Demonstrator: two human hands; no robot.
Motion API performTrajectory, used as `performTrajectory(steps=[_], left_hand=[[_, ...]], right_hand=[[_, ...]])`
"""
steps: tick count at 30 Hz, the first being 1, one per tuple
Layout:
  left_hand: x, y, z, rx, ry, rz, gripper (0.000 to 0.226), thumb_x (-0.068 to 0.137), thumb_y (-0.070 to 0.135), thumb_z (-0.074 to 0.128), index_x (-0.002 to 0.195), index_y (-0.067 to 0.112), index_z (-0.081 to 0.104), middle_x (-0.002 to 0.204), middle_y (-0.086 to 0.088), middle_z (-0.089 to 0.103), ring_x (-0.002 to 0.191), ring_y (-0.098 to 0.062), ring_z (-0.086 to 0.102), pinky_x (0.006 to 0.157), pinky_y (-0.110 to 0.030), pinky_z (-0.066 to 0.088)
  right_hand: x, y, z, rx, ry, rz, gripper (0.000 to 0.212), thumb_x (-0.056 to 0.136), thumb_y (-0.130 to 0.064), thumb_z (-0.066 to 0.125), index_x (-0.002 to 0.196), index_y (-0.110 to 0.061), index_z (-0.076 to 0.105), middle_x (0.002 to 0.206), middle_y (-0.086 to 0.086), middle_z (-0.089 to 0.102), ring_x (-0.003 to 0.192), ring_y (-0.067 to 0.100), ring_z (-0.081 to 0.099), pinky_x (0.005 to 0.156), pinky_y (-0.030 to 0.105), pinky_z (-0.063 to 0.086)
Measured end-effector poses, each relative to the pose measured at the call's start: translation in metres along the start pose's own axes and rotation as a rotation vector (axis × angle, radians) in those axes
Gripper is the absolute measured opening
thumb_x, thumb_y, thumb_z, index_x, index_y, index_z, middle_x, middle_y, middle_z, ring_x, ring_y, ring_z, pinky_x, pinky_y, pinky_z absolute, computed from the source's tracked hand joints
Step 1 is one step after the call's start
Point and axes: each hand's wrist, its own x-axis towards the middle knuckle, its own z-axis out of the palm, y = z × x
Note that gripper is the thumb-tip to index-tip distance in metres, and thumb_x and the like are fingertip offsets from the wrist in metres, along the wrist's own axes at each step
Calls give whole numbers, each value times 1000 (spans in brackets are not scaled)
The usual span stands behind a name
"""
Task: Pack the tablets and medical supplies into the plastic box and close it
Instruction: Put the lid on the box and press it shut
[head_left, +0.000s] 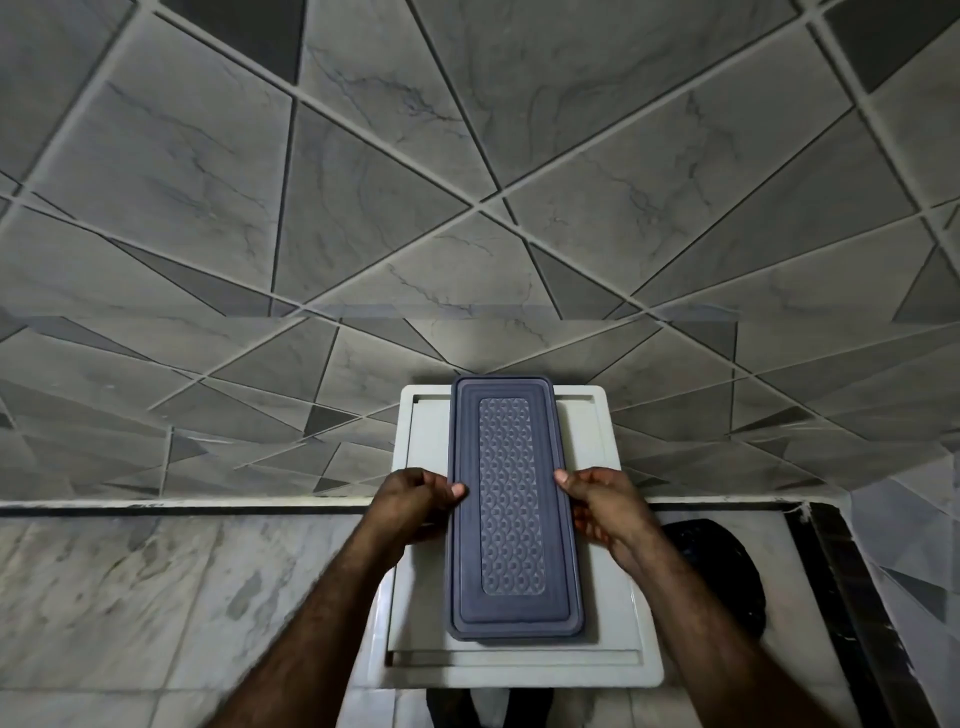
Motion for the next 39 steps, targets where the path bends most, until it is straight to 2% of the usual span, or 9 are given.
performTrajectory(steps=[6, 10, 13, 17, 21, 26, 30, 33, 39], left_hand=[[15, -5, 6, 15, 148, -3, 24, 76, 11, 79, 65, 9, 58, 63, -11, 57, 53, -21, 55, 53, -26, 50], [12, -6, 2, -5, 51, 19, 32, 79, 13, 77, 58, 15, 54, 64, -10, 51, 54, -19, 49, 54, -24, 46], [12, 6, 0, -20, -2, 7, 17, 83, 24, 74, 81, 12, 62, 77, -9, 58, 70, -21, 54, 61, -24, 50], [37, 38, 6, -111, 74, 53, 23, 91, 28, 64, 98, 6, 64, 81, -4, 64, 72, -19, 60, 63, -25, 47], [65, 64, 15, -154, 122, 70, 16, 94, 27, 57, 91, 12, 60, 76, -2, 58, 67, -17, 55, 61, -24, 43], [93, 74, 20, -197, 192, 121, 23, 89, 33, 64, 79, 14, 57, 81, -13, 52, 74, -23, 51, 61, -26, 38], [110, 72, 22, -204, 264, 108, 24, 81, 34, 70, 74, 13, 61, 78, -12, 50, 73, -21, 46, 59, -28, 34], [119, 72, 28, -100, 411, 146, 35, 80, 30, 72, 55, 11, 57, 59, -4, 52, 64, -19, 47, 61, -28, 36], [114, 76, 34, 75, 543, 152, 31, 85, 33, 67, 83, 3, 71, 76, -9, 66, 80, -28, 62, 72, -27, 42]], right_hand=[[10, 8, 8, -7, 96, -58, 21, 83, -18, 74, 72, -7, 59, 58, 4, 56, 49, 15, 46, 51, 23, 39], [10, 2, 0, 46, 14, 8, 16, 80, -14, 76, 76, -6, 62, 68, 10, 60, 57, 18, 50, 56, 27, 44], [15, -10, -2, -3, -8, -28, 14, 80, -16, 76, 80, -8, 65, 67, 4, 61, 58, 14, 51, 56, 25, 46], [41, -34, 8, 9, 40, -108, 18, 85, -24, 72, 75, -12, 63, 67, 4, 58, 55, 13, 48, 55, 24, 42], [71, -63, 22, 7, 117, -133, 26, 87, -28, 68, 66, -15, 61, 62, 1, 57, 53, 15, 48, 52, 24, 40], [109, -72, 36, -46, 237, -185, 48, 62, -58, 69, 44, -17, 53, 55, 7, 45, 57, 23, 42, 58, 37, 35], [109, -76, 45, 0, 328, -203, 55, 68, -44, 79, 38, -16, 43, 51, 2, 42, 56, 18, 40, 59, 37, 34], [103, -78, 51, 30, 378, -198, 52, 77, -31, 79, 41, -17, 42, 48, -2, 41, 53, 17, 38, 62, 34, 35], [98, -79, 60, -101, 481, -240, 43, 87, -36, 68, 67, 2, 64, 71, 21, 66, 72, 31, 61, 68, 31, 41]])
